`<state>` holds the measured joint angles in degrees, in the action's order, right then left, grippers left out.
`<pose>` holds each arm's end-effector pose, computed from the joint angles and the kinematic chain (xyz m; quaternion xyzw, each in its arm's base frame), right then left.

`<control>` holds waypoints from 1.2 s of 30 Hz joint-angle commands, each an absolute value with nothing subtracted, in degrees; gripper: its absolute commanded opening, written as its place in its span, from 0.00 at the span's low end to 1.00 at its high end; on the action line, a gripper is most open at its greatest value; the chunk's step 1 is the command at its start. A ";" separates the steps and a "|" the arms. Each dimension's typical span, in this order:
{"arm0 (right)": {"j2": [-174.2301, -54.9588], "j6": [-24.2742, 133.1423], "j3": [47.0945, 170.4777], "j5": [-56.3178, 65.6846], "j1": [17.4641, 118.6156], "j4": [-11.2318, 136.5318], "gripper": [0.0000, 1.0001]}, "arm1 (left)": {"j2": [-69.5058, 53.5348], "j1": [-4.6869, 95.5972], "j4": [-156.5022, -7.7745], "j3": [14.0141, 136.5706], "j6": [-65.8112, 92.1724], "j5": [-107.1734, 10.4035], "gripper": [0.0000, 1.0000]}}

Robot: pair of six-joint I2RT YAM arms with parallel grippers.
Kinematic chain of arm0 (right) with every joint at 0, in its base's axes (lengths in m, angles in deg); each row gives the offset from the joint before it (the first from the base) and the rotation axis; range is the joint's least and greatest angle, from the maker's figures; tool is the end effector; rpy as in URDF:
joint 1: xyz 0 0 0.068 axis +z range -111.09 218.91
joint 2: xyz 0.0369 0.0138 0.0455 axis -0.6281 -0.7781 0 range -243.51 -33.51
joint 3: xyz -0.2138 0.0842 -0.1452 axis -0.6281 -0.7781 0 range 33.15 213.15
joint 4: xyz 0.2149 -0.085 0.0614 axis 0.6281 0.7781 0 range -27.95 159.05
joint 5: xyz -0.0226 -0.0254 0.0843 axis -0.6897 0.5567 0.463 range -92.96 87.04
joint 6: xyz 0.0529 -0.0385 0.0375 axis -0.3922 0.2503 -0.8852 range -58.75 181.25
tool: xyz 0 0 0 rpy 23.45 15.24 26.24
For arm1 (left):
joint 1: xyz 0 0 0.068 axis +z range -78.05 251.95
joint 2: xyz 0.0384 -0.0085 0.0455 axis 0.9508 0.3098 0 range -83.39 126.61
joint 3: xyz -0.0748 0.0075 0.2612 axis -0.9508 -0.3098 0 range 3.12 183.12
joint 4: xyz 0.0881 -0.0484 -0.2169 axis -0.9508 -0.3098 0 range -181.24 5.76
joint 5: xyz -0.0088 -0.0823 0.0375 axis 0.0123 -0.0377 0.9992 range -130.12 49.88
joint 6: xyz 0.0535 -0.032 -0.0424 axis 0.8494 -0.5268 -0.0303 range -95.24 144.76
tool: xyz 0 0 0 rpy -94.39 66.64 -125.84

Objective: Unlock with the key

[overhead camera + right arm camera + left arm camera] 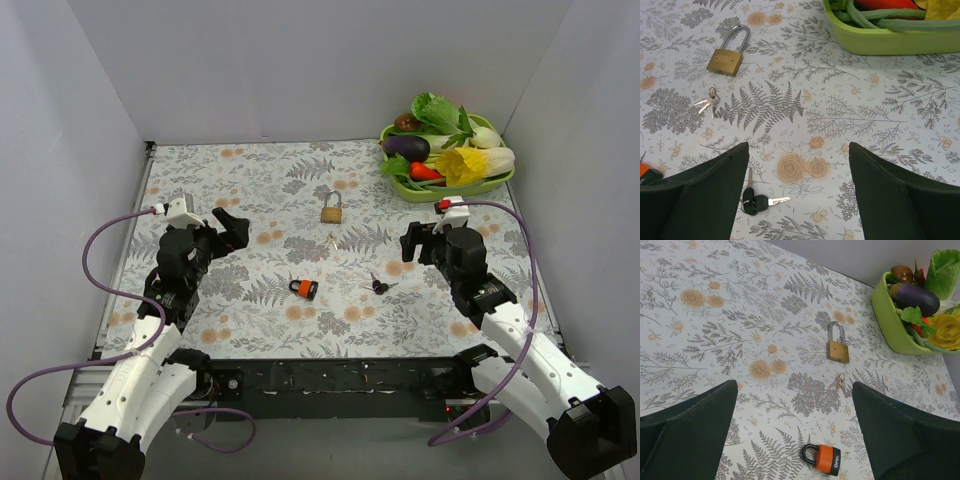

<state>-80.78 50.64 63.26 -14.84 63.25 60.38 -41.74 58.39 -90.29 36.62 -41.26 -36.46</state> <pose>0.1891 0.0712 0.2624 -0.0324 0.7935 0.1022 0.5991 0.1797 -0.0392 0.2825 -0.3662 0.6988 -0.3736 0.4879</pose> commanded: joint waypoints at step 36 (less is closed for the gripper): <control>-106.20 49.74 64.53 12.86 63.70 57.92 0.60 | -37.77 58.68 -92.94 38.72 -40.98 -38.81 0.98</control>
<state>-105.30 50.40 64.02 9.71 63.34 61.30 -37.00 58.39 -92.19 36.62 -41.11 -38.08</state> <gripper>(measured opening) 0.612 0.981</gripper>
